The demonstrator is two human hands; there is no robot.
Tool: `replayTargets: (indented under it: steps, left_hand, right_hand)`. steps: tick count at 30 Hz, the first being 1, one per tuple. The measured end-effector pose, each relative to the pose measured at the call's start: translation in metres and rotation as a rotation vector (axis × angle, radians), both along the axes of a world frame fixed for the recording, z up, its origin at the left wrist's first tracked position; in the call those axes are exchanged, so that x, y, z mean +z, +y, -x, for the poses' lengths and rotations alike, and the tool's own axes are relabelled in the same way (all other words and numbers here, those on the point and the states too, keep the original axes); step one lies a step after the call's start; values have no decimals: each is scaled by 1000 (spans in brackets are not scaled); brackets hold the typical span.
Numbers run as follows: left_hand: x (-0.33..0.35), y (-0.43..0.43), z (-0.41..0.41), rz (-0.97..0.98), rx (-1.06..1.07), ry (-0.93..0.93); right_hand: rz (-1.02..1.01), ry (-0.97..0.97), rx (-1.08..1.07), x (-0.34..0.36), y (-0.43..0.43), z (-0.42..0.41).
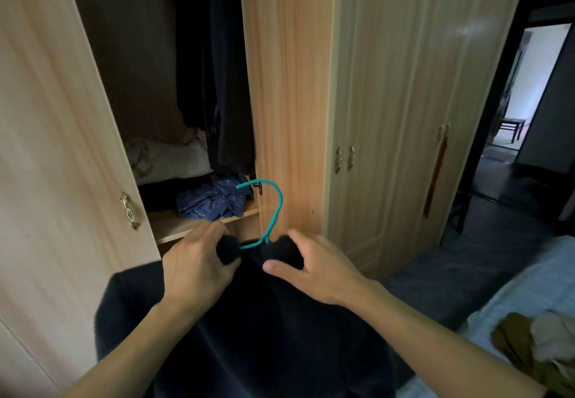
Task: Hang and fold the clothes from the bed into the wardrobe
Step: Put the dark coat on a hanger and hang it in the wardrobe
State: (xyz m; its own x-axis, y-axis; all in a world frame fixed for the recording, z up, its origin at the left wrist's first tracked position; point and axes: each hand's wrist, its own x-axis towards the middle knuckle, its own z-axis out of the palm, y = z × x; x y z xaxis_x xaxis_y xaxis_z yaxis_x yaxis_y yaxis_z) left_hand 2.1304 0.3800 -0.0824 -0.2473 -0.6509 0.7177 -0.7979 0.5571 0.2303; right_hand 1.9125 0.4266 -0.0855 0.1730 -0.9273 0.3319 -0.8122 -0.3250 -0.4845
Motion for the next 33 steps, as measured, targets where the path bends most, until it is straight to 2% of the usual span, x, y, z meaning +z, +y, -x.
replayTargets:
  steps: [4,8,12,20,26,33]
  left_hand:
    - [-1,3,1,8,7,-4]
    - [-3,3,-9,11,17,2]
    - [-5,-2,-24,-45,22,2]
    - [-5,-9,-52,-180,-67,-20]
    - [-1,-34,-90,-223,-156,-44]
    - [2,-98,-123,-287,-401,-58]
  right_hand:
    - [177,27,-81,-7,-11,-18]
    - [418,-70,-72,-22,-22,-38]
    - [495,-191,-19,-29,-32,-52]
    - [390,-364,-48,-27,-43,-80]
    - [354,-385,-34,-21,-67,-101]
    - [375,-419,-118,-25,-116,-117]
